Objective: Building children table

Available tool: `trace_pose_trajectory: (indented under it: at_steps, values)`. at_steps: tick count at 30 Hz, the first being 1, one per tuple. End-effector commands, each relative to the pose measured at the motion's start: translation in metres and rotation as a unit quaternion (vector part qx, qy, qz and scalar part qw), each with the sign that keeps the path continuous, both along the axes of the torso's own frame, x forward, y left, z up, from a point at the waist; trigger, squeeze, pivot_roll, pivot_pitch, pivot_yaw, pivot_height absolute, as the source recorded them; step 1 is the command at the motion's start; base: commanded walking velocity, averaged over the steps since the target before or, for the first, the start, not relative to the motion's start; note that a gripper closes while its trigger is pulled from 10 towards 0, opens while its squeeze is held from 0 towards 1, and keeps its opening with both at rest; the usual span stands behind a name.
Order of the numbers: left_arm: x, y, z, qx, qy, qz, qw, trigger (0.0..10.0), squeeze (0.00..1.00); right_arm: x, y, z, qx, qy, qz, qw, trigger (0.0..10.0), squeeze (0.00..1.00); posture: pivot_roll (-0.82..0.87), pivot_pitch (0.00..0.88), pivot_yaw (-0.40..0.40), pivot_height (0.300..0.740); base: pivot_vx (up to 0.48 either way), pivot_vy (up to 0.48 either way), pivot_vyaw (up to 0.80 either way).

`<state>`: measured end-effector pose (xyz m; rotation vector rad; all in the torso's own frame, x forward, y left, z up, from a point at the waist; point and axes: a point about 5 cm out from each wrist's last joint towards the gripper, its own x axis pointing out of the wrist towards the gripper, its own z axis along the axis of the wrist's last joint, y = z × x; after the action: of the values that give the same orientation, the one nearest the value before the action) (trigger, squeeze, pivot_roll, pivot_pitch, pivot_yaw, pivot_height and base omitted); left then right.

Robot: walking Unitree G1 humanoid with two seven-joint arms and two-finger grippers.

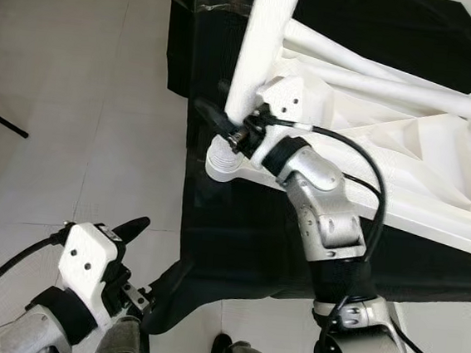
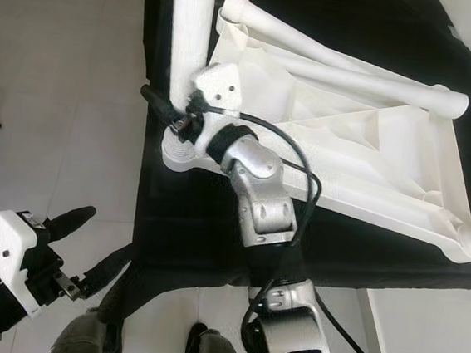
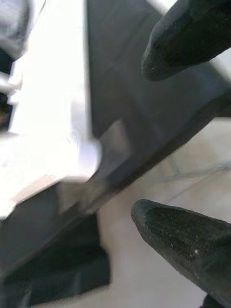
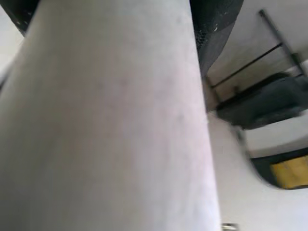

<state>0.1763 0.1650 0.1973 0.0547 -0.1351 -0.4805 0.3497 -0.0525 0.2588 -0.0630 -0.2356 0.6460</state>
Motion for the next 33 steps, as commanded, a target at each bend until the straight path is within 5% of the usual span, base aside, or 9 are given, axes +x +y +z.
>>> trace_pose_trajectory:
  at_steps: [1,5,8,14,22,24,28,31,33]
  values:
    - [-0.002,0.002,-0.004,-0.005,0.015,0.005,1.0,10.0,0.0,0.012,-0.032,-0.057,-0.045,0.127,-0.1,0.986,10.0,0.0,0.01,0.312,-0.145,0.74,0.0,0.0,0.0]
    - [0.007,0.008,0.01,-0.014,-0.009,0.012,1.0,10.0,0.0,0.013,-0.033,-0.059,-0.028,0.137,-0.138,0.981,10.0,0.0,0.01,0.304,-0.141,0.74,0.0,0.0,0.0]
    - [0.047,0.015,0.108,-0.041,-0.152,-0.062,0.986,10.0,0.0,0.01,-0.018,-0.065,0.013,0.143,-0.171,0.975,10.0,0.0,0.04,0.276,-0.122,0.74,0.0,0.0,0.0]
    - [0.061,0.008,0.167,-0.055,-0.207,-0.144,0.966,10.0,0.0,0.004,-0.011,-0.066,0.034,0.142,-0.183,0.972,10.0,0.0,0.03,0.26,-0.1,0.74,0.0,0.0,0.0]
    - [0.079,0.002,0.196,-0.061,-0.203,-0.198,0.957,10.0,0.0,-0.007,-0.008,-0.067,0.057,0.139,-0.202,0.968,10.0,0.0,0.02,0.255,-0.083,0.74,0.0,0.0,0.0]
    - [0.095,-0.005,0.208,-0.091,-0.152,-0.252,0.951,10.0,0.0,-0.014,0.002,-0.07,0.065,0.137,-0.194,0.969,10.0,0.0,0.02,0.247,-0.069,0.74,0.0,0.0,0.0]
    - [0.102,-0.014,0.212,-0.102,-0.087,-0.332,0.934,10.0,0.0,-0.018,0.012,-0.071,0.069,0.133,-0.185,0.971,10.0,0.0,0.02,0.244,-0.057,0.74,0.0,0.0,0.0]
    - [0.109,-0.025,0.212,-0.068,-0.042,-0.391,0.917,10.0,0.0,-0.02,0.021,-0.067,0.075,0.124,-0.178,0.973,10.0,0.0,0.02,0.243,-0.047,0.74,0.0,0.0,0.0]
    - [0.112,-0.027,0.212,-0.053,-0.041,-0.392,0.918,10.0,0.0,-0.02,0.022,-0.066,0.076,0.123,-0.177,0.974,10.0,0.0,0.02,0.243,-0.047,0.74,0.0,0.0,0.0]
